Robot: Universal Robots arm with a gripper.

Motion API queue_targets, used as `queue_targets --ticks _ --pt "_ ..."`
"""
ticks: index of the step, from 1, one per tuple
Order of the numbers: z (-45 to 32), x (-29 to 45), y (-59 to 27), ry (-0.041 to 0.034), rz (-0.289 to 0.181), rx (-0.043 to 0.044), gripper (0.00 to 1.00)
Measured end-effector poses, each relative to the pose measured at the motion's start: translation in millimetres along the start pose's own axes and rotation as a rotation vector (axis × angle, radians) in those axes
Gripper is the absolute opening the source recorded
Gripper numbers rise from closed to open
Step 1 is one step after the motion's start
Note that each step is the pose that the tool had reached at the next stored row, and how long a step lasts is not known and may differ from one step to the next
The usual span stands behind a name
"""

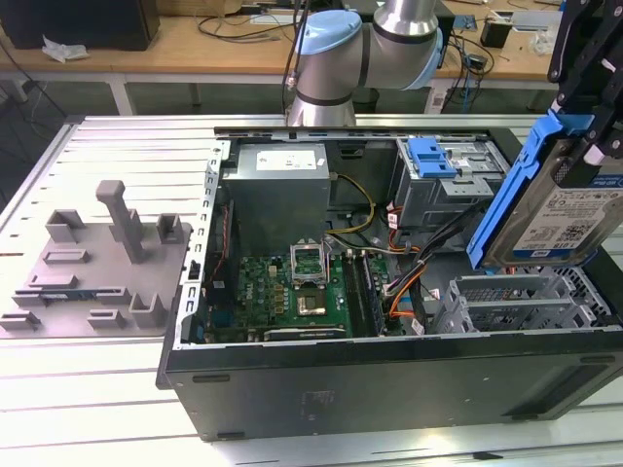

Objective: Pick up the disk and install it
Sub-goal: 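Insert the disk into the insertion slot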

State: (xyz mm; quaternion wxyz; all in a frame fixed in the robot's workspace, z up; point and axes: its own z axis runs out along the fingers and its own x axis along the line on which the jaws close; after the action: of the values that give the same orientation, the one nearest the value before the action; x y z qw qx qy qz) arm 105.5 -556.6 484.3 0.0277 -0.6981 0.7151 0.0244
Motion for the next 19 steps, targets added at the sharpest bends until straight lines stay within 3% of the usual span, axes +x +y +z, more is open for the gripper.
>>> queue_targets --ticks 19 --pt "3.9 3.7 0.7 -0.0002 -0.007 -0.0004 0.37"
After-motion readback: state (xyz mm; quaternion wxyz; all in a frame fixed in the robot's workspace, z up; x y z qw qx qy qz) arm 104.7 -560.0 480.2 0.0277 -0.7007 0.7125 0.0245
